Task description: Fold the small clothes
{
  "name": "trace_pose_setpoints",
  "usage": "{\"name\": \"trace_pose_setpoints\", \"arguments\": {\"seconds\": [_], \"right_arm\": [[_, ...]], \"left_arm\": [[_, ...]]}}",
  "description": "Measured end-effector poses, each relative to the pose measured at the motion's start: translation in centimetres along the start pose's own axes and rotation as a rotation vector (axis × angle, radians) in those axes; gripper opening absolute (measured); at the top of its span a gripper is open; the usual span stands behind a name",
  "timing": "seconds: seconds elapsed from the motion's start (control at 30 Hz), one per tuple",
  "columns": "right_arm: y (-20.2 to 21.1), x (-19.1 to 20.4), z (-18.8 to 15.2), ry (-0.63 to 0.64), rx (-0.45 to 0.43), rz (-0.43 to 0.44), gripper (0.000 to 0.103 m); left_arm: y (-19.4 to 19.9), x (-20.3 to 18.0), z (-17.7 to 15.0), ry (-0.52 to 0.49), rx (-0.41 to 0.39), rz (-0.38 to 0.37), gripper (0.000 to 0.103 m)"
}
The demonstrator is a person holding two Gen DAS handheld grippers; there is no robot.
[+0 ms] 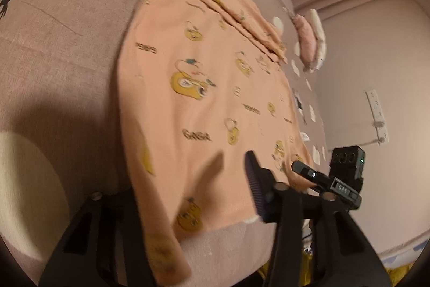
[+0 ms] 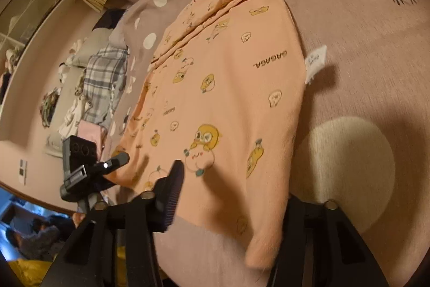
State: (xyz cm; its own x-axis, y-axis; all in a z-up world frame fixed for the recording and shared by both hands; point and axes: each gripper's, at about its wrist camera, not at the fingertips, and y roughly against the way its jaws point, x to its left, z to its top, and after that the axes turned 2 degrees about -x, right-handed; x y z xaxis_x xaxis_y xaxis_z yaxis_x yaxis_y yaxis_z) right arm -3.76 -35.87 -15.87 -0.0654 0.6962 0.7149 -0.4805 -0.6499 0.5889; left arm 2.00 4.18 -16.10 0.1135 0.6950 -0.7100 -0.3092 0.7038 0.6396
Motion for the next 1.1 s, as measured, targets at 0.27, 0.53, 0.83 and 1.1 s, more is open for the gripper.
{"name": "trace_pose_setpoints", "arguments": {"seconds": [0.27,0.53,0.83,1.1], "right_arm": [[-0.3,-0.7,0.2,-0.002,-0.002,-0.006,0.012],[1.2,1.1,0.3,0.066,-0.065,0.020,0.010],[2.6,5.0,2.9,0.180,-0.174,0.039,0.010],[2.7,7.1,5.6,0.248,-0.247,0.023,0.010]], "left_arm": [[0.4,2.0,0.3,0.081,-0.011,0.009,0.004],[2.1,0.2,0.8,0.032,-0.093,-0.014,0.003],[3.8,-1.6,3.4,0.013,-0.187,-0.087,0.003],[3.8,-3.0,6.3,0.005,-0.234,-0.110,0.003]]}}
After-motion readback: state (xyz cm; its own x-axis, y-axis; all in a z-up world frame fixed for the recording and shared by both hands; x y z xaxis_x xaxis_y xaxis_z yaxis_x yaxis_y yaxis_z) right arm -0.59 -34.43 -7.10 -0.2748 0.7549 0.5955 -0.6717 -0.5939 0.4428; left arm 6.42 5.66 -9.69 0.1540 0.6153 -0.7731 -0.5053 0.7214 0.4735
